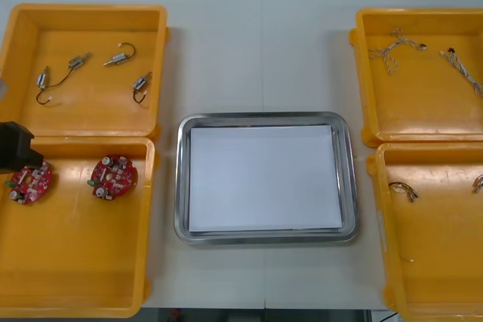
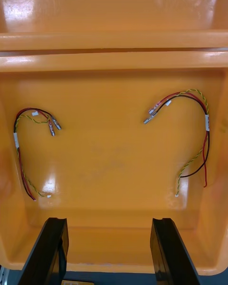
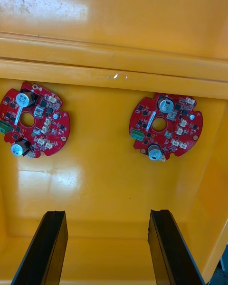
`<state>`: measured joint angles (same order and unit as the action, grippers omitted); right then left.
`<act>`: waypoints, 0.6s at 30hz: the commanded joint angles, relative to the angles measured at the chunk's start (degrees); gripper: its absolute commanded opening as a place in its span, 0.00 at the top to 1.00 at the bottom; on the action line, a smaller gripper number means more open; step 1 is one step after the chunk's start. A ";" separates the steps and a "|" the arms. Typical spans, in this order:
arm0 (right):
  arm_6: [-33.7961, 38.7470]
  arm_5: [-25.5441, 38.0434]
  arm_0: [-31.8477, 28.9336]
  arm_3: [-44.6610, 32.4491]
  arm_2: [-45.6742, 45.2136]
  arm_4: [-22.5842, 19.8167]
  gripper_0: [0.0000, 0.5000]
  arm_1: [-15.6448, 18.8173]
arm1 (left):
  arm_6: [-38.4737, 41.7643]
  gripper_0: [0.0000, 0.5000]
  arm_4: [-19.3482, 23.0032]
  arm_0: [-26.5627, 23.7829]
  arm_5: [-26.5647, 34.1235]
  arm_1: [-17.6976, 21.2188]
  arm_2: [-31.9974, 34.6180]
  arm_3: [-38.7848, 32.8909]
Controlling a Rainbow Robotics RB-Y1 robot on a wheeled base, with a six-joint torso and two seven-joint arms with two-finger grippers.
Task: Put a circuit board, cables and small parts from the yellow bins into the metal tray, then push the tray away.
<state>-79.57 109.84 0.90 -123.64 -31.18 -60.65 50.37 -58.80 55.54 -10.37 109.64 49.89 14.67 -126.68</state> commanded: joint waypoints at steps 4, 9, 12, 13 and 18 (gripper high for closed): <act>2.58 0.16 -0.72 -0.46 -1.87 -0.34 0.00 2.45 | -4.66 0.00 -0.26 -1.58 0.36 2.49 1.68 -0.24; 2.58 0.16 -0.72 -0.20 -1.78 -0.26 0.00 1.39 | -4.66 0.00 -0.26 -1.58 0.36 2.49 1.68 -0.24; 2.41 0.16 -0.02 -0.55 -1.78 -0.26 0.00 0.78 | -4.66 0.00 -0.26 -1.58 0.36 2.49 1.68 -0.24; 2.67 0.16 -0.10 -0.64 -1.61 -0.26 0.00 0.78 | -4.66 0.00 -0.26 -1.58 0.36 2.49 1.68 -0.24; 2.76 0.16 -0.28 -0.90 -0.90 0.71 0.00 0.78 | -4.66 0.00 -0.26 -1.58 0.36 2.49 1.68 -0.24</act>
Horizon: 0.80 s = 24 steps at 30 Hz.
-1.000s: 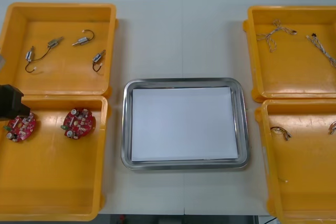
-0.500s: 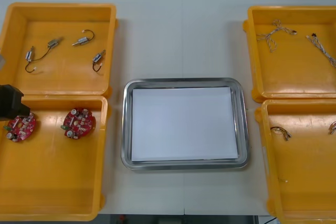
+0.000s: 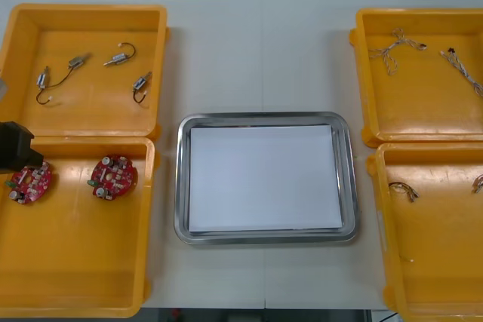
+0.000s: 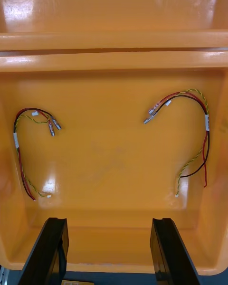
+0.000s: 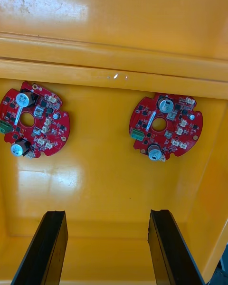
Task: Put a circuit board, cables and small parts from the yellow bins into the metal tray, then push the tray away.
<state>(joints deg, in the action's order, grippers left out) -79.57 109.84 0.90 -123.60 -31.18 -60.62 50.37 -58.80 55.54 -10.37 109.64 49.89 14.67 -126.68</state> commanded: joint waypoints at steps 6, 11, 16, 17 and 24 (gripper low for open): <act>2.41 0.16 -0.28 -0.94 -0.82 1.04 0.00 0.79 | -4.39 0.00 0.62 -0.96 0.36 1.70 0.36 0.55; 2.05 -0.15 -0.37 -0.94 -0.55 0.95 0.00 0.79 | -4.83 0.00 1.24 -0.88 0.36 2.40 0.71 0.55; 1.53 -1.82 -1.95 -0.94 -0.38 0.77 0.00 0.87 | -5.45 0.00 1.24 -0.09 0.36 2.58 0.80 0.64; 1.35 -2.61 -2.48 -0.94 -0.38 0.68 0.00 0.87 | -5.80 0.00 1.24 0.35 0.36 2.67 1.06 0.64; 0.12 -7.97 -5.82 -1.20 -0.29 0.16 0.00 1.14 | -11.07 0.00 0.62 2.82 -0.21 3.11 2.56 0.99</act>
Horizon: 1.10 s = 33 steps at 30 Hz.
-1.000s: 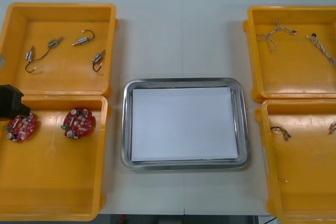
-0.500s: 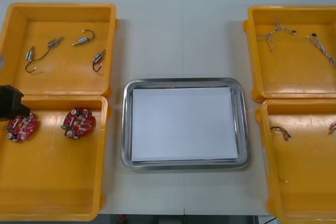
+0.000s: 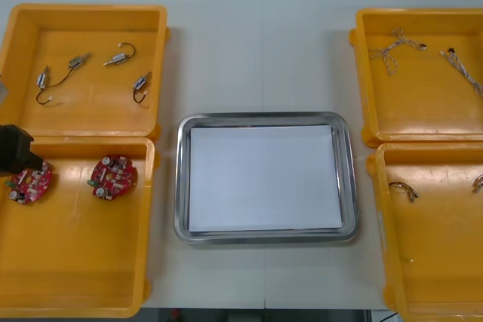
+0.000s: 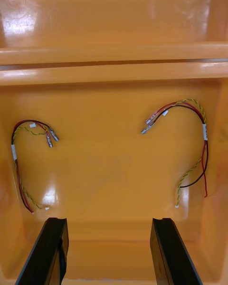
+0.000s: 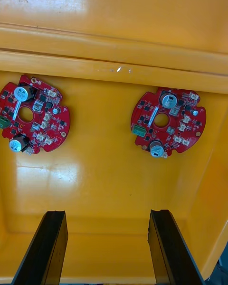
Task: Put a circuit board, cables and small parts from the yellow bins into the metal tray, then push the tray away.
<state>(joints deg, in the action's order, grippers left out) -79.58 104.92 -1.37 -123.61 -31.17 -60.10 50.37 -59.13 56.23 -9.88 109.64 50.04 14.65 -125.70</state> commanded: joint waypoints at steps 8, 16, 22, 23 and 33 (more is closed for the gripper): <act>-0.93 -11.31 -10.50 -2.16 -0.12 -1.07 0.00 3.60 | -14.43 0.00 -0.07 5.66 -4.34 3.13 4.24 0.36; -1.72 -19.40 -17.88 -2.16 1.03 0.34 0.00 3.69 | -21.38 0.00 -0.07 8.83 -10.23 4.63 4.51 3.18; -1.80 -22.21 -20.69 -1.90 3.66 3.24 0.00 3.69 | -27.09 0.00 0.90 9.44 -12.43 5.94 4.59 6.60; -1.89 -22.39 -20.69 -1.90 4.01 3.68 0.00 3.69 | -27.53 0.00 0.99 9.53 -12.61 6.03 4.68 6.87; -2.68 -25.38 -20.69 1.53 6.21 4.64 0.00 3.69 | -36.14 0.00 2.83 10.32 -17.26 7.09 4.59 12.84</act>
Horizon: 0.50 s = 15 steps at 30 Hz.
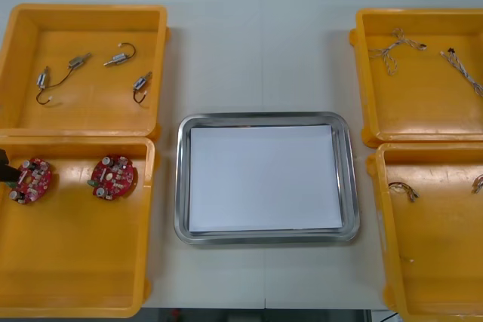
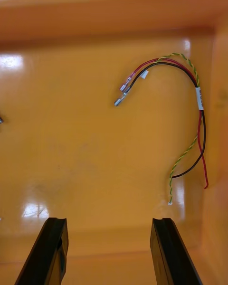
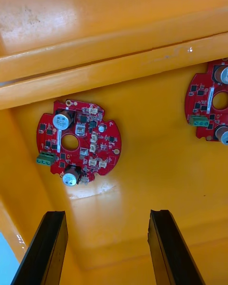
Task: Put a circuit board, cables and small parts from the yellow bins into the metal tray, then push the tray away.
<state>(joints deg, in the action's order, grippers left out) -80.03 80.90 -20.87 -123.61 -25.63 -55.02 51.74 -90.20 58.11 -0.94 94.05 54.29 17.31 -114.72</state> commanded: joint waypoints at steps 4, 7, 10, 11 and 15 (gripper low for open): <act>-3.29 -2.59 -1.28 3.38 0.67 -1.50 0.00 2.66 | -7.97 0.00 1.74 1.38 -3.35 2.84 1.94 3.98; -3.73 -3.91 -1.72 4.35 0.67 -2.29 0.00 3.19 | -9.91 0.00 2.27 1.29 -4.58 2.84 1.68 5.30; -4.17 -5.49 -2.42 5.05 0.67 -3.34 0.00 3.80 | -10.26 0.00 2.54 1.38 -5.63 3.19 0.80 5.74; -4.35 -6.28 -2.78 5.75 0.76 -4.66 0.00 4.24 | -10.43 0.00 2.62 1.38 -6.07 3.37 0.45 5.82; -5.40 -8.57 -3.48 8.65 1.28 -9.14 0.00 6.00 | -10.70 0.00 2.71 1.38 -7.57 3.54 -0.78 6.35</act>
<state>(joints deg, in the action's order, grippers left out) -81.74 73.84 -22.17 -116.68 -25.40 -61.96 54.06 -92.14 60.21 -0.78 87.97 54.47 17.19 -108.74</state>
